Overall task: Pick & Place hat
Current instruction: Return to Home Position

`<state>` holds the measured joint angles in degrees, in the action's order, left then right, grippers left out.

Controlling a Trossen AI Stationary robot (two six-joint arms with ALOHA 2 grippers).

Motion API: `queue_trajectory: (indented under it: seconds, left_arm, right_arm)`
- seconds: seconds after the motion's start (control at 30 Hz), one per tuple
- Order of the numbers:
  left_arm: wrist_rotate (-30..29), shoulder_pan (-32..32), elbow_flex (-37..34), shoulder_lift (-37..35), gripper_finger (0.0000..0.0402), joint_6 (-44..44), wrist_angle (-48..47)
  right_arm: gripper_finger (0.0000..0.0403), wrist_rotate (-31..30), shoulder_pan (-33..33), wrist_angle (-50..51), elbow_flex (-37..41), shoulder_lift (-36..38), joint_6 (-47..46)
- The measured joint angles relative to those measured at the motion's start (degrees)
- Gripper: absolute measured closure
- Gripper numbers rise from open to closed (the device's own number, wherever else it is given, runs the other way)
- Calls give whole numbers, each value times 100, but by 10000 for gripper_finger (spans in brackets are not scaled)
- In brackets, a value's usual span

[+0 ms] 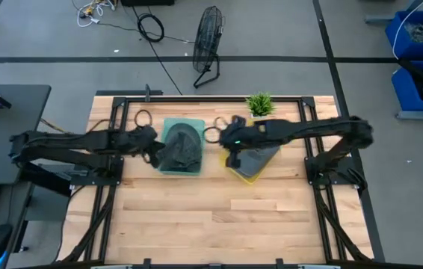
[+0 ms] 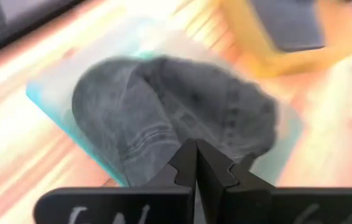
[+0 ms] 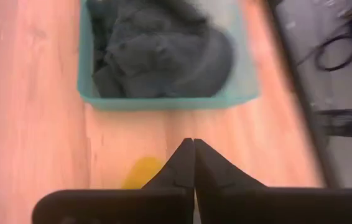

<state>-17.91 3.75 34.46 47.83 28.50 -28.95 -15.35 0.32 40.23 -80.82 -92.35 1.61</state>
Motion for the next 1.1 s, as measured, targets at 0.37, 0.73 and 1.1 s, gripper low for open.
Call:
queue_trajectory:
  seconds: [0.37, 0.73, 1.1]
  left_arm:
    - [-1506, -807, 4, -1970, 394, -1104, 97]
    - [-1917, -1017, -31, -2658, 394, -1862, 210]
    - [-1919, -1017, -609, -2771, 394, -2187, 1259]
  right_arm:
    - [401, -481, 399, 895, 243, 2194, -562]
    - [401, -975, 633, -778, 3527, 5102, -1063]
    - [401, -975, 633, -1600, 5414, 7798, -1103]
